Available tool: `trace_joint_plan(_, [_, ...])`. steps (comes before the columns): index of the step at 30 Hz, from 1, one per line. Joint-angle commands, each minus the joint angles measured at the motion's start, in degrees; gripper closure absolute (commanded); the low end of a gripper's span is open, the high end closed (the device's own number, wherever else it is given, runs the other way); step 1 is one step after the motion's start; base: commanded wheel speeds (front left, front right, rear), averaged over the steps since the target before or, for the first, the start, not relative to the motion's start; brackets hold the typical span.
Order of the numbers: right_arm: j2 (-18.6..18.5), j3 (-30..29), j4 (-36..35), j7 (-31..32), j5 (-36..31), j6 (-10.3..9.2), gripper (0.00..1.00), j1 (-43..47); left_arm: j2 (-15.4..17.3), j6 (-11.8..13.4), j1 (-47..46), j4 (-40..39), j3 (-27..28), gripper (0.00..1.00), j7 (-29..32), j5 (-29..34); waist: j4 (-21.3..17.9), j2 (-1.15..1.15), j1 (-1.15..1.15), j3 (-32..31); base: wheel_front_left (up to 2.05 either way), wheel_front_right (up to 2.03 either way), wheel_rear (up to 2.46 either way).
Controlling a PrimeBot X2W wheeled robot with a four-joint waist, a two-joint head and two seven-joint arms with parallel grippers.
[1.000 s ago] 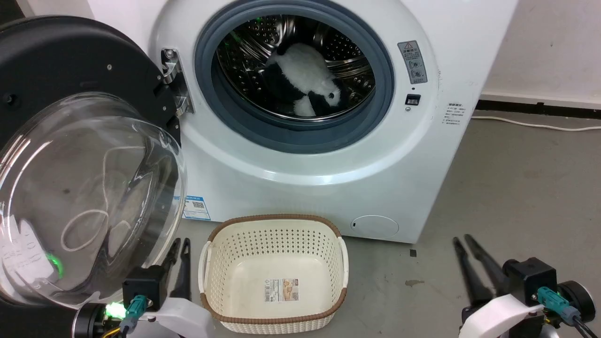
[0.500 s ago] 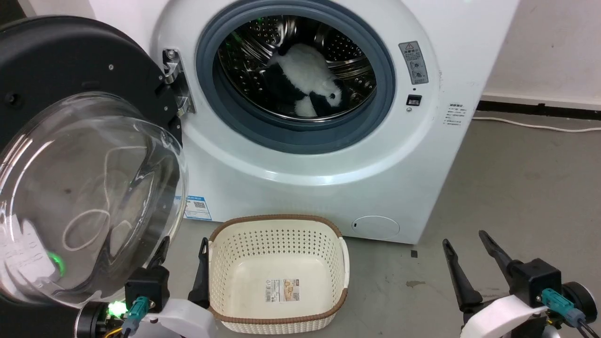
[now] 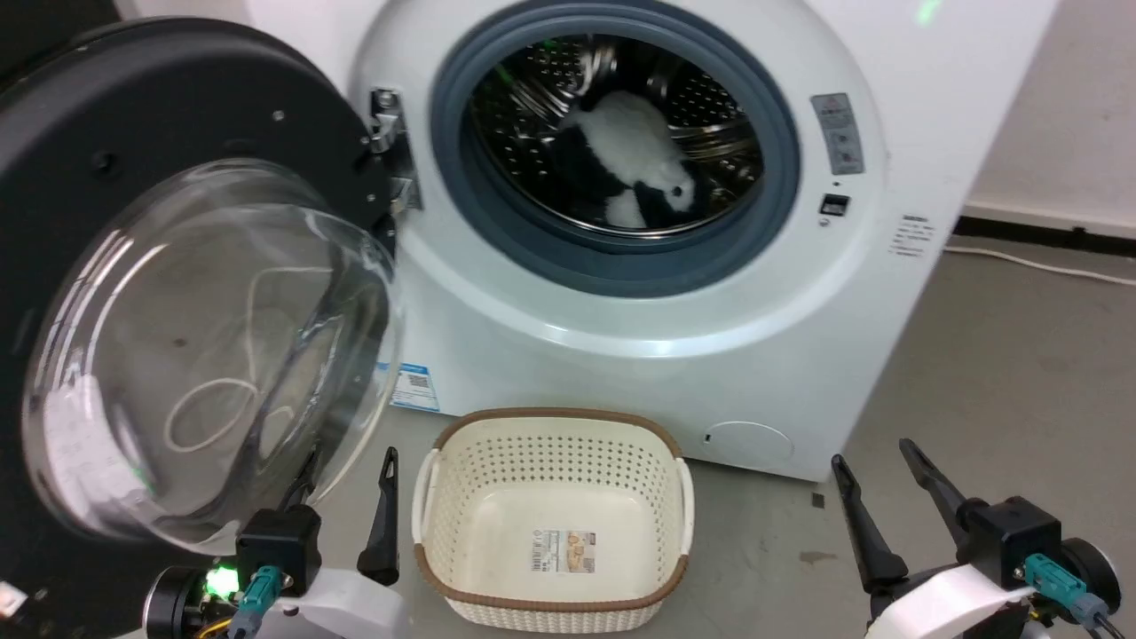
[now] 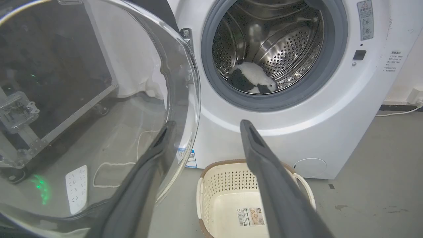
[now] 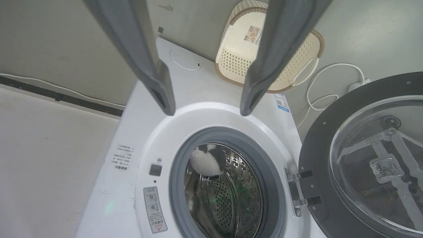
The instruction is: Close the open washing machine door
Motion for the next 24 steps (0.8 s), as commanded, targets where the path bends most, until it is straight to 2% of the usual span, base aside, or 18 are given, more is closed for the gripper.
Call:
trace_joint_plan(1, [0.1, 0.2, 0.2, -0.7, 0.7, 0.01, 0.0, 0.8, 0.4, -0.2, 0.4, -0.1, 0.0, 0.0, -0.7, -0.5, 1.0, 0.0, 0.0, -0.3, 0.0, 0.0, 0.0])
trace_joint_plan(24, [-0.1, 7.0, 4.0, -3.4, 0.1, 0.02, 0.0, -2.8, 0.3, -0.5, 2.5, -2.8, 2.3, 0.0, -3.4, -1.1, 7.7, 0.0, 0.0, 0.5, 0.0, 0.0, 0.0])
